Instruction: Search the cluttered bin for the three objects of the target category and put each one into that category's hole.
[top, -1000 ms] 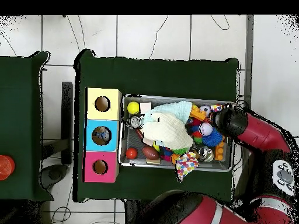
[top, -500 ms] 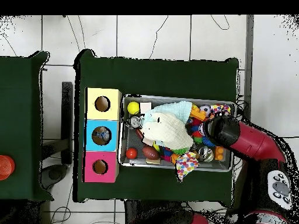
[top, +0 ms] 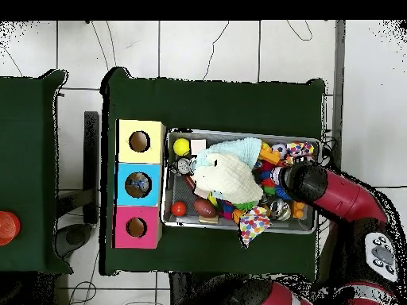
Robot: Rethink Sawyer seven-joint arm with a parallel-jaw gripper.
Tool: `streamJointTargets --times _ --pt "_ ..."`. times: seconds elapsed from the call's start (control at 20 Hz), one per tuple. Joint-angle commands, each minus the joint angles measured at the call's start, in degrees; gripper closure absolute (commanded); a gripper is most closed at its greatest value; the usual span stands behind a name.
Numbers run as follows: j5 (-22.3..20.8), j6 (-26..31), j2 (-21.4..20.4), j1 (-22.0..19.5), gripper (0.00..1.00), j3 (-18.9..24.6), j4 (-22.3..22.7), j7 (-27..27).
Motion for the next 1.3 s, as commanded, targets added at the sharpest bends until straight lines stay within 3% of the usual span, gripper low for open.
streamJointTargets --times 0.05,0.75,0.95,1.3 --pt "1.0 -5.4 8.6 -1.9 0.0 5.8 -2.1 3.7" --pt "4.4 -7.6 11.3 0.1 0.0 5.5 -4.7 6.4" --pt "4.3 -9.2 12.3 -1.0 0.0 6.2 -5.5 5.3" --pt "4.5 -5.8 12.2 -2.2 0.0 7.5 -8.3 3.0"
